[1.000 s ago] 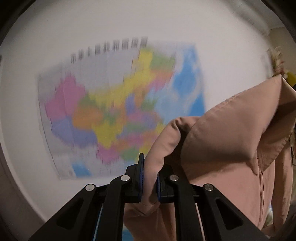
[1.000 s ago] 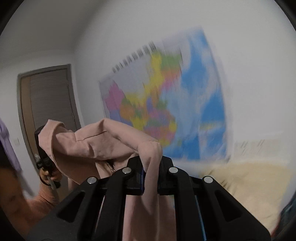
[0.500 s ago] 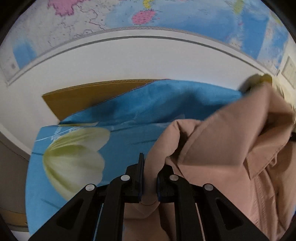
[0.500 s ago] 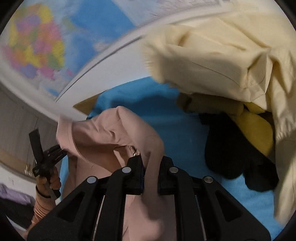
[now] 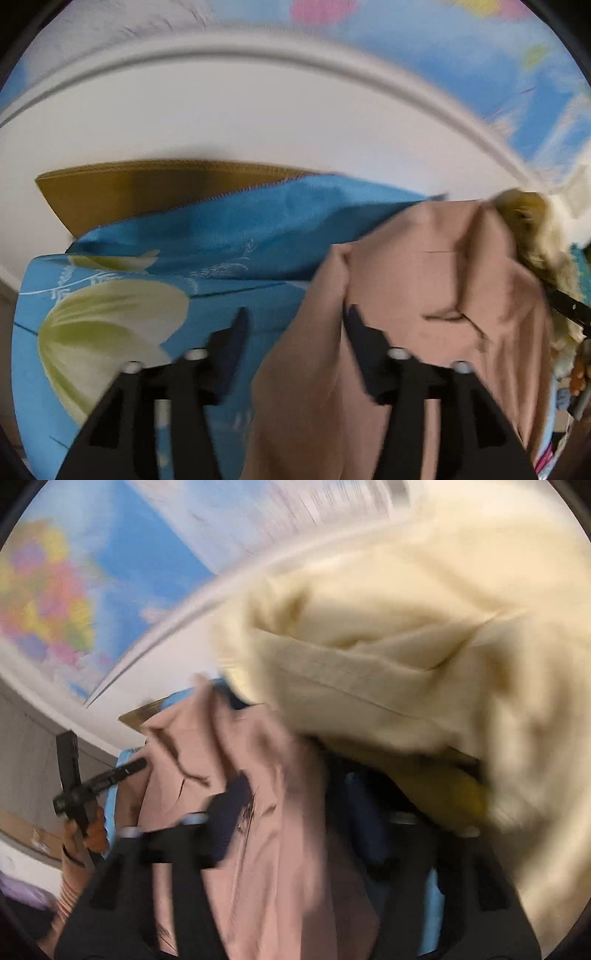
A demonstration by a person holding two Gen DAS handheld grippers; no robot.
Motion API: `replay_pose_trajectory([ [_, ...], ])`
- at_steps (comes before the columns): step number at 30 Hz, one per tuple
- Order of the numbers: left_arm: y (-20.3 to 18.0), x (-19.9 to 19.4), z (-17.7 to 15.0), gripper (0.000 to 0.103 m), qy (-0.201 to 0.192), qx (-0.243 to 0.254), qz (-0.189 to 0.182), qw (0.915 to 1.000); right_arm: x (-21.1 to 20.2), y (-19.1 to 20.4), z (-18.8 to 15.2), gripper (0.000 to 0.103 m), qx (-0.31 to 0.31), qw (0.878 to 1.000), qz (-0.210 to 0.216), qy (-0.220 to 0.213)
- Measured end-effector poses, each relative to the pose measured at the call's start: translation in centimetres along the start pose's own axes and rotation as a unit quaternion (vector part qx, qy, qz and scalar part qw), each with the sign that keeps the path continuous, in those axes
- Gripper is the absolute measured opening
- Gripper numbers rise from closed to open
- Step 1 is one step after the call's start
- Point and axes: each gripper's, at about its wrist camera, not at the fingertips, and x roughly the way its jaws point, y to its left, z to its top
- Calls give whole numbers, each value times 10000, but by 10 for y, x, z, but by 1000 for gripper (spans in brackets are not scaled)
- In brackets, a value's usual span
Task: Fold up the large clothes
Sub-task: 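Lift the pink jacket with both tools and lay it flat on the sheet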
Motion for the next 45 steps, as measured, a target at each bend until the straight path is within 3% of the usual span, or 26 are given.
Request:
replay_pose_trajectory([
  [1,1,-17,-9,74,-123,148,-138,9997,-14,5,-12,74,-166,9999,24,-22],
  [4,-7,-58,-40,78,-393,617,-129,9972,-47,20,-65,81,-625,9980,33,133],
  [8,-18,-82,-82,80,-481,1038,-107,9934,-48,30,-132,81,-1037,9919,-411,607],
  [9,-22,-83,-91,80,-489,1157,-24,9921,-44,28,-152,78,-1065,9894,-610,773],
  [11,-32,-86,-109,80,-508,1366,36,9893,-42,23,-167,52,-965,9883,-708,945],
  [12,-37,-85,-115,80,-487,1436,32,9884,-40,17,-171,18,-858,9890,-623,1034],
  [13,-43,-87,-122,80,-468,1512,-12,9874,-43,10,-170,4,-765,9901,-585,1017],
  [17,-56,-93,-137,80,-479,1635,-180,9852,-92,-3,-137,3,-700,9945,-752,211],
  [20,-64,-103,-148,80,-525,1723,-236,9834,-141,-31,-100,3,-299,9905,-1170,-660],
  [23,-72,-106,-162,88,-515,1984,-22,9788,-138,-60,-90,3,-77,9859,-1527,-675],
  [26,-76,-95,-176,88,-260,2171,268,9754,-109,-92,-96,5,127,9799,-1961,-354],
  [27,-76,-91,-181,88,-137,2215,273,9747,-102,-97,-99,8,277,9816,-1867,-304],
  [29,-76,-79,-192,83,35,2367,675,9692,-95,-110,-109,24,529,9834,-1724,-203],
  [30,-75,-74,-197,65,127,2427,889,9659,-93,-111,-113,34,562,9846,-1643,-204],
  [31,-71,-68,-201,40,241,2446,1113,9629,-93,-107,-117,46,531,9863,-1542,-257],
  [32,-65,-67,-200,28,278,2326,1139,9655,-96,-102,-123,53,524,9877,-1440,-298],
  [33,-55,-69,-196,6,304,2084,1077,9716,-97,-97,-128,63,513,9890,-1355,-313],
  [34,-39,-77,-187,3,255,1688,865,9815,-99,-93,-134,64,474,9904,-1262,-313],
  [35,-27,-87,-180,3,168,1409,778,9868,-102,-86,-141,65,407,9917,-1182,-299],
  [37,-1,-111,-161,3,-181,903,964,9911,-102,-77,-152,87,379,9938,-1025,-194],
  [40,39,-145,-133,4,-628,324,1155,9908,-94,-62,-167,88,137,9926,-1202,87],
  [42,55,-150,-122,5,-677,164,1346,9885,-85,-60,-176,89,160,9924,-1195,250],
  [44,59,-138,-116,21,-595,237,2149,9745,-79,-62,-186,89,250,9928,-1141,267],
  [45,59,-128,-115,43,-485,298,2500,9666,-77,-63,-188,82,245,9930,-1121,291],
])
